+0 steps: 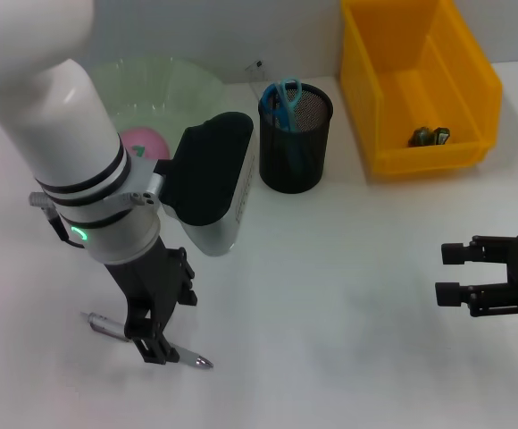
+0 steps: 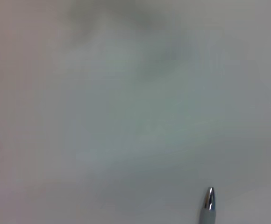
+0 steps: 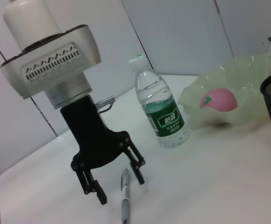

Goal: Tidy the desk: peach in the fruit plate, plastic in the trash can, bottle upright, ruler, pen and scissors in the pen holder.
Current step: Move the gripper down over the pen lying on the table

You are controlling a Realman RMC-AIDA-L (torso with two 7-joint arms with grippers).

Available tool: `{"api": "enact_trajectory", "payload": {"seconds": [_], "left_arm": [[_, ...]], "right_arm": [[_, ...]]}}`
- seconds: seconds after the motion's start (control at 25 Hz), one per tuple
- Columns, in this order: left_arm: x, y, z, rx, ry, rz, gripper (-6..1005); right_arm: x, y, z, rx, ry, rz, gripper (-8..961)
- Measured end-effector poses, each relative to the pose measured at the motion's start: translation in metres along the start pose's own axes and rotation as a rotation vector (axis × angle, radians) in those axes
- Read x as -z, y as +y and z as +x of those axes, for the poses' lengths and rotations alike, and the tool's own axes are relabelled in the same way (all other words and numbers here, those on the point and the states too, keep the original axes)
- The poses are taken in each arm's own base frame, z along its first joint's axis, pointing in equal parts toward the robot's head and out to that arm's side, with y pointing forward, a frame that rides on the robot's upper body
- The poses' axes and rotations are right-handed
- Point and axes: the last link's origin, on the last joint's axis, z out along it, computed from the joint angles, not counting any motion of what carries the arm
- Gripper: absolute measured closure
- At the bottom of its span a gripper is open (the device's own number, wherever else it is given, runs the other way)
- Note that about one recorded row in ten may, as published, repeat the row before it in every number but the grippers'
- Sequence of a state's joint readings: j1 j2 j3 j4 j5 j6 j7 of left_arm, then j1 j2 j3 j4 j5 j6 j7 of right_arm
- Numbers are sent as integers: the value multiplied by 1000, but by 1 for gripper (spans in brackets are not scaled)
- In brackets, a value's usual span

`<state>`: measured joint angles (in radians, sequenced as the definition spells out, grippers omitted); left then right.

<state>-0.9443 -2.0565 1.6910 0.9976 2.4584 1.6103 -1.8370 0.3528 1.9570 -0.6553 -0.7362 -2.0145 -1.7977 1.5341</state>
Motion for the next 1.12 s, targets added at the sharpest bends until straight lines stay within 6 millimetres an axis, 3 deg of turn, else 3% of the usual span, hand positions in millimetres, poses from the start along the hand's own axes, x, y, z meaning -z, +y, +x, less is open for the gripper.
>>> {"api": "enact_trajectory", "payload": {"seconds": [0.76, 0.96, 1.12], "left_arm": [[-17, 7, 3, -53, 1, 0, 276], [-19, 7, 1, -52, 15, 3, 345], [-21, 7, 0, -56, 11, 6, 488]], "right_arm": [[-1, -5, -2, 4, -2, 29, 143], [-1, -7, -2, 0, -2, 40, 144], [-3, -8, -4, 4, -3, 42, 143]]}}
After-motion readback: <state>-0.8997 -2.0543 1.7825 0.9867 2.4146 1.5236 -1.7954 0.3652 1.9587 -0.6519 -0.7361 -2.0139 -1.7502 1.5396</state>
